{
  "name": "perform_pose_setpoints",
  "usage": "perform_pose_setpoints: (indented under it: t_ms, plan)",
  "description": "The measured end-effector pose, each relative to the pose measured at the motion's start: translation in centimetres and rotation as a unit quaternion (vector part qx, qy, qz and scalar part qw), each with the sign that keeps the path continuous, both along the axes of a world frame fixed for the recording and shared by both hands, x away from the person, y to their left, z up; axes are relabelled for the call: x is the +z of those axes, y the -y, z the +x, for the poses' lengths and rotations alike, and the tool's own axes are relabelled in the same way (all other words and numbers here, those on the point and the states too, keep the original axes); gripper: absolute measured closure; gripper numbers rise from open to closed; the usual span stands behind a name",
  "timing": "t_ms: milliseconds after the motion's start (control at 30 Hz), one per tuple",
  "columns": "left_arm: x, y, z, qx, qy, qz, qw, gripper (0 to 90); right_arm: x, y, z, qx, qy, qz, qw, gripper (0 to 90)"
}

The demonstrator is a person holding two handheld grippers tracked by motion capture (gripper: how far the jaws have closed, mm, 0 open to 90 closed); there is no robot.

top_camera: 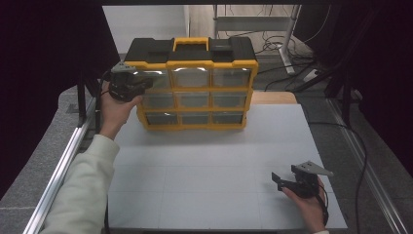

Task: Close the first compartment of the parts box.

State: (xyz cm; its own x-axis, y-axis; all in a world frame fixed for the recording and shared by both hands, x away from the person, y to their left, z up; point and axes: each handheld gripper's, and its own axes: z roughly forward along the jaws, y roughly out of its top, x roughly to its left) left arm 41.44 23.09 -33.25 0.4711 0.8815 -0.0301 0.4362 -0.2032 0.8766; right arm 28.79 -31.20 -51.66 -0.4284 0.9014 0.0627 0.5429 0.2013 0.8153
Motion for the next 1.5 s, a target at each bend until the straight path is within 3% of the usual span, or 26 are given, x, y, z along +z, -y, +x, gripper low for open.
perform_pose_setpoints:
  t_ms: [733,1500]
  plan:
    - [0.0,0.0,0.5,0.004,-0.005,0.001,1.0000,89.1,0.0,0.0,0.0,0.001,-0.001,0.001,1.0000,15.2]
    - [-0.6,0.5,-4.1,-0.039,0.023,-0.001,0.9990,89.1,-0.1,0.0,0.5,0.009,-0.001,0.004,1.0000,15.2]
